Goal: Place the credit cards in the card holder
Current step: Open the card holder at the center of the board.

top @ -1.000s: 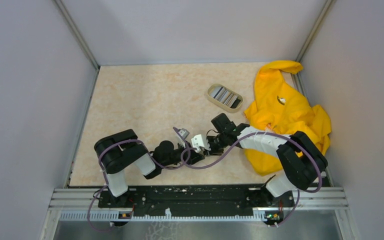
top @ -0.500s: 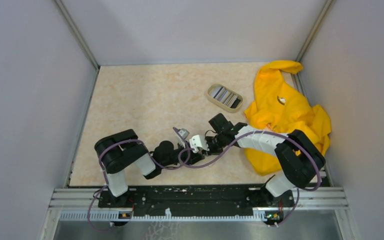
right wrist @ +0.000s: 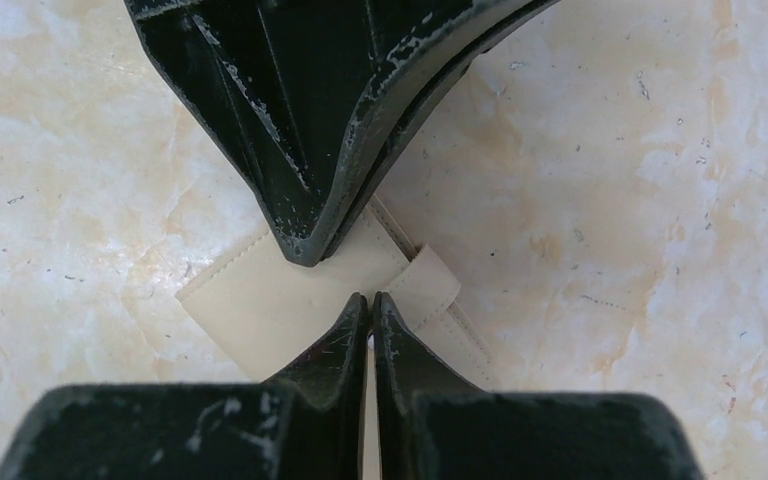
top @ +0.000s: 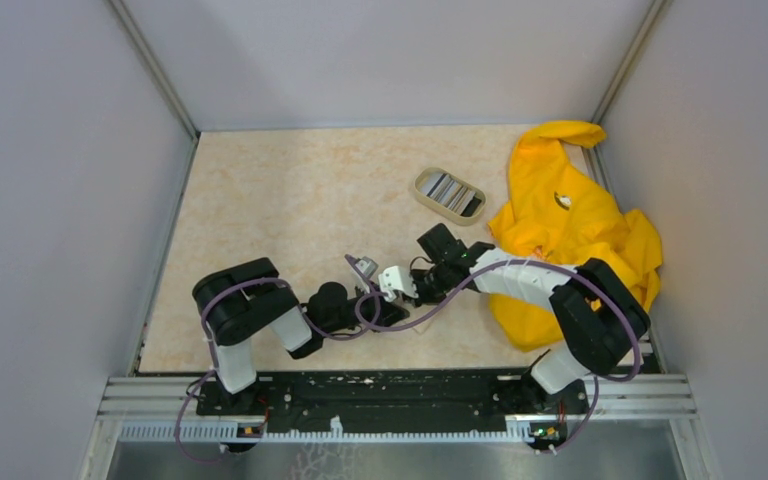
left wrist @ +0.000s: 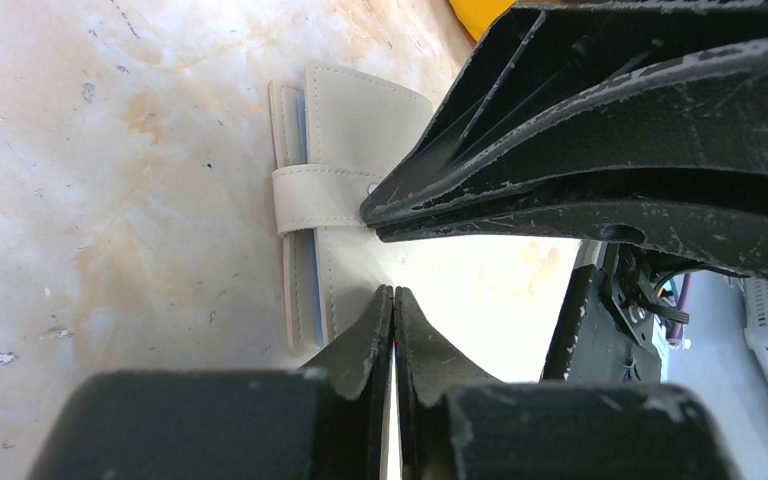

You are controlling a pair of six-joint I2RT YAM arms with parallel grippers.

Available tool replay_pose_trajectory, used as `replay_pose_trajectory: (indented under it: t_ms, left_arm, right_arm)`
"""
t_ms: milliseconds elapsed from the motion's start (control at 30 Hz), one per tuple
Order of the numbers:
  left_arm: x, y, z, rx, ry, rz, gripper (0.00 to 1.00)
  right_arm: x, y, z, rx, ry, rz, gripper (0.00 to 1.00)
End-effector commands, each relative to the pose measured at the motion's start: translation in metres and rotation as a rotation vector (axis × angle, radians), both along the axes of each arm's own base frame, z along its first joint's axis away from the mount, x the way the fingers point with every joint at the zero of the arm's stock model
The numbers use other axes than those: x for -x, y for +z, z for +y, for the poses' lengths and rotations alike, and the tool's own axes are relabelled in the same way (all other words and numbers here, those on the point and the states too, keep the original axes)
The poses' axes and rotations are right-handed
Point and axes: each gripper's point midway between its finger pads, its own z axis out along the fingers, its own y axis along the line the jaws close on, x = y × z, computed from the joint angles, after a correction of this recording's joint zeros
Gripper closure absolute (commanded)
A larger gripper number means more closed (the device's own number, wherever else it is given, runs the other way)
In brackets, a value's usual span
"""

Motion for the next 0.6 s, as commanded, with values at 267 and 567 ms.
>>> replay_pose_trajectory:
  t_ms: [267,567]
  left_arm:
    - [0.008,-0.047,0.020,-0.148,0.031,0.091,0.93]
    - [0.010,-0.038,0.015,-0.114,0.005,0.076,0.89]
  right_arm:
    - [-0.036,0.033,-0.010,-0.045,-0.130,-0.114,1.00]
    - [-0.038,0.040,-0.008,-0.086,-0.165,-0.099,1.00]
